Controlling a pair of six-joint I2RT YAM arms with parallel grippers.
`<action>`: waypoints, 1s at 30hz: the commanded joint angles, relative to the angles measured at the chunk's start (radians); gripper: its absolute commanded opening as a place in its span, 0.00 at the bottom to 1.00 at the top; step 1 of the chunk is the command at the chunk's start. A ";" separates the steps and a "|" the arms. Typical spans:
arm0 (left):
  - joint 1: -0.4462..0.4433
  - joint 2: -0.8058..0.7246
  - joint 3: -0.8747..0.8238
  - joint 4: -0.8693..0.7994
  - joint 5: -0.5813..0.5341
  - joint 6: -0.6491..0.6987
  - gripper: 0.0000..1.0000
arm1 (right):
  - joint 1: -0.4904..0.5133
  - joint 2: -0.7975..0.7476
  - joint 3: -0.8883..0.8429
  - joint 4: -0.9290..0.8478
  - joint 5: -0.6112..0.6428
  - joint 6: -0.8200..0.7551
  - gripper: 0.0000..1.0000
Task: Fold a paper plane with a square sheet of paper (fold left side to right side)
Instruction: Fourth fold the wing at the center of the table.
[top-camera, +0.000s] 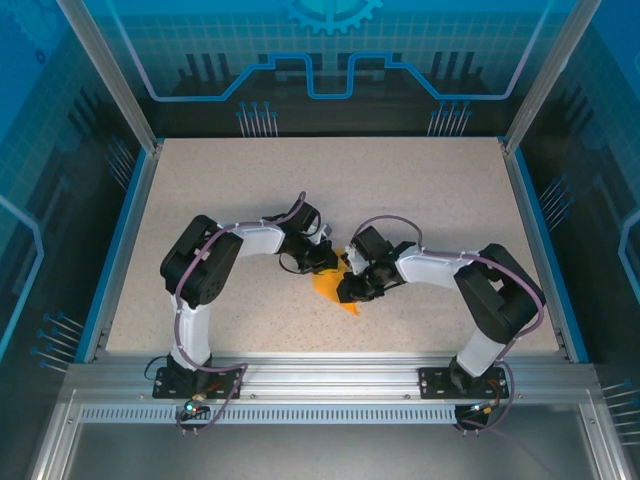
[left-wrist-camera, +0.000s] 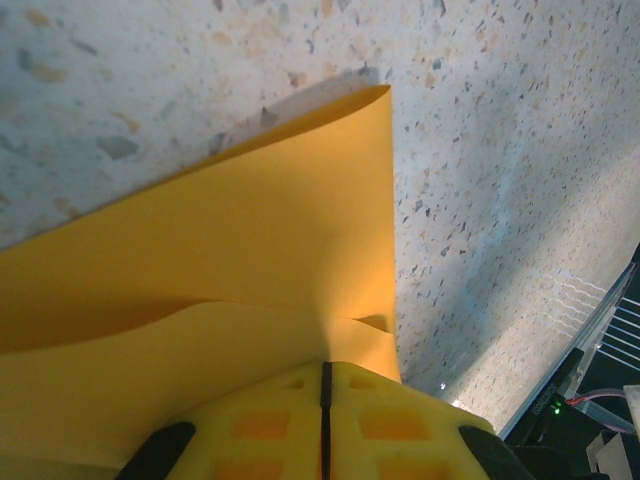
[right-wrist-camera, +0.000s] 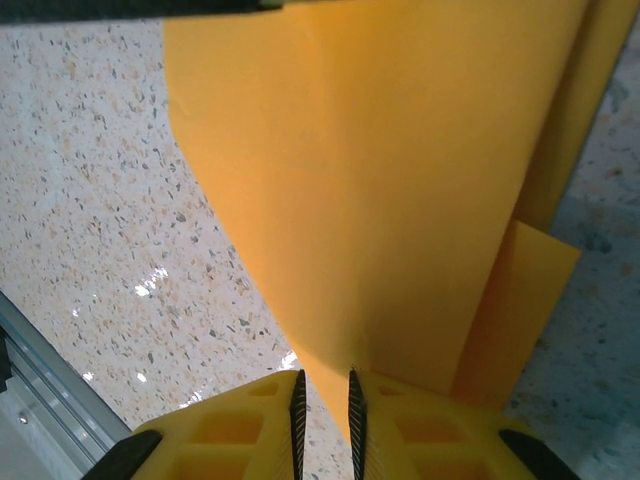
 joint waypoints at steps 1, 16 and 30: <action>0.012 0.029 -0.021 -0.096 -0.110 0.020 0.10 | -0.010 0.024 -0.012 -0.038 -0.013 0.002 0.21; 0.030 -0.007 -0.032 -0.069 -0.088 0.030 0.10 | -0.032 0.045 -0.091 -0.120 0.010 0.005 0.03; 0.010 -0.237 -0.154 0.058 0.054 0.101 0.15 | -0.049 0.091 -0.087 -0.099 0.048 0.007 0.00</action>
